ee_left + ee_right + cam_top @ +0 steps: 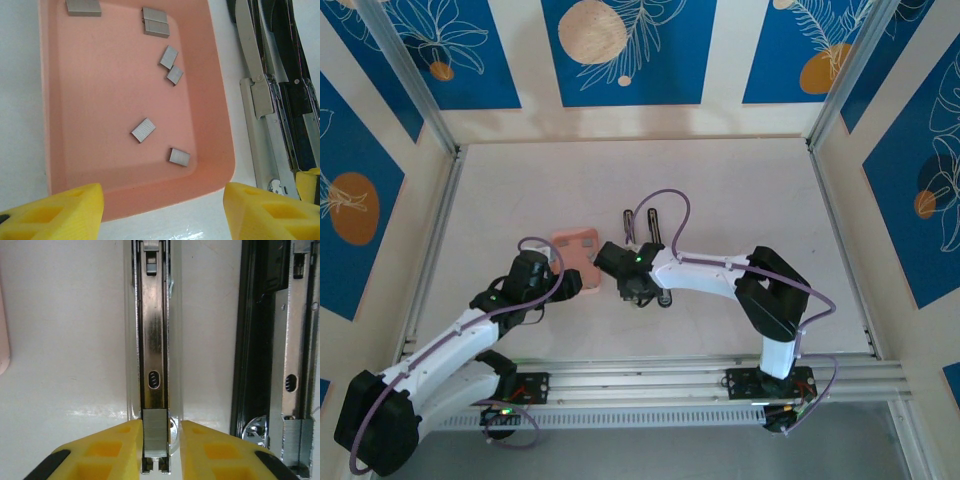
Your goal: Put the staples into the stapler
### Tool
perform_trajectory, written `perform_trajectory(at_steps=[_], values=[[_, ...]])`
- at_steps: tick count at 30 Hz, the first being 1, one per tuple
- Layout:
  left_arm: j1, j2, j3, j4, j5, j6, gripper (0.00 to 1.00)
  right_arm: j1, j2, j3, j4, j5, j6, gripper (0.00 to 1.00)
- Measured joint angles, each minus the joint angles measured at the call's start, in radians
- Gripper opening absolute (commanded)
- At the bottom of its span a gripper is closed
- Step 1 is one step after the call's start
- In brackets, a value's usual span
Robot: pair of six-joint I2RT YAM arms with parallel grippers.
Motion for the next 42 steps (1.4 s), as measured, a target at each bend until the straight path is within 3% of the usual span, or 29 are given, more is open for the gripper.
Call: perform_trajectory(at_steps=[8,15,23,42], values=[[0.0,0.0,0.018,0.0,0.0,0.0,0.65,-0.026,-0.089,0.021,-0.021,0.012,-0.035,0.36],[0.017,0.003,0.043,-0.001,0.0,0.0,0.66,-0.15,-0.095,0.106,-0.026,-0.045,-0.117,0.45],[0.036,0.058,0.08,-0.005,-0.005,-0.004,0.66,-0.259,0.084,0.233,-0.02,-0.143,-0.233,0.52],[0.05,0.159,0.164,-0.029,-0.054,-0.02,0.66,-0.338,0.375,0.459,-0.009,-0.3,-0.417,0.47]])
